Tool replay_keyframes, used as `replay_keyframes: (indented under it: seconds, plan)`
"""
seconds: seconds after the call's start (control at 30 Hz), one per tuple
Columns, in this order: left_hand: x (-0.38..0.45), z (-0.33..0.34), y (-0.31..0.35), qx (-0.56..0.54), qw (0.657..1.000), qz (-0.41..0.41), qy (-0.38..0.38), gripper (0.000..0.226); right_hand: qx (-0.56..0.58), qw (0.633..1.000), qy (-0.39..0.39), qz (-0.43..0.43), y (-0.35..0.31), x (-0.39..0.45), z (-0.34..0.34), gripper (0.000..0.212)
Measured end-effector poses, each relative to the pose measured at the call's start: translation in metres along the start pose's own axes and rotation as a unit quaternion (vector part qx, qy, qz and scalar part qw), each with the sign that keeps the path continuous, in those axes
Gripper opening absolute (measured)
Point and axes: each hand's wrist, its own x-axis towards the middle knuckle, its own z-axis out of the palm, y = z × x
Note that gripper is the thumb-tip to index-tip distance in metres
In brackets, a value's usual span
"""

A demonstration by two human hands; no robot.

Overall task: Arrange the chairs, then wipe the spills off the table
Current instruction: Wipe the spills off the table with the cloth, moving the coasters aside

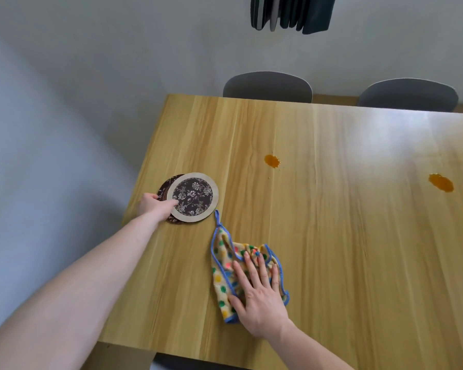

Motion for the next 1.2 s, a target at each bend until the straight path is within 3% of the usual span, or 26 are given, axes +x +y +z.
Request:
replay_keyframes:
  seconds: [0.07, 0.13, 0.37, 0.53, 0.67, 0.9, 1.07, 1.2]
  plan:
    - [-0.007, 0.012, 0.005, 0.025, 1.0, -0.009, 0.002, 0.1, -0.008, 0.999, 0.014, 0.036, 0.023, -0.012, 0.0, 0.076]
    - [-0.014, 0.02, 0.007, 0.033, 0.999, -0.023, 0.003, 0.108, -0.01, 0.996, 0.036, 0.081, 0.057, -0.025, -0.002, 0.076]
    - [-0.02, 0.02, 0.005, 0.009, 0.999, 0.035, 0.002, 0.059, 0.038, 0.946, 0.069, 0.315, 0.181, -0.053, -0.023, 0.082]
    - [-0.031, 0.009, 0.005, -0.13, 0.989, 0.066, -0.002, 0.031, 0.057, 0.924, 0.038, 0.376, 0.173, -0.023, -0.044, 0.081]
    - [-0.028, -0.031, -0.002, -0.219, 0.971, 0.093, 0.031, 0.024, 0.043, 0.95, 0.039, 0.306, 0.122, 0.016, -0.047, 0.078]
    - [0.009, -0.108, -0.036, -0.317, 0.941, 0.089, 0.073, 0.027, 0.023, 0.997, 0.03, 0.071, -0.042, 0.076, -0.022, 0.075]
    - [0.015, -0.135, -0.047, -0.35, 0.929, 0.092, 0.076, 0.024, -0.039, 0.993, -0.072, -0.089, -0.154, 0.086, 0.003, 0.084]
    - [0.014, -0.131, -0.039, -0.384, 0.919, 0.085, 0.036, 0.025, -0.091, 0.977, -0.102, -0.162, -0.173, 0.076, 0.021, 0.091]
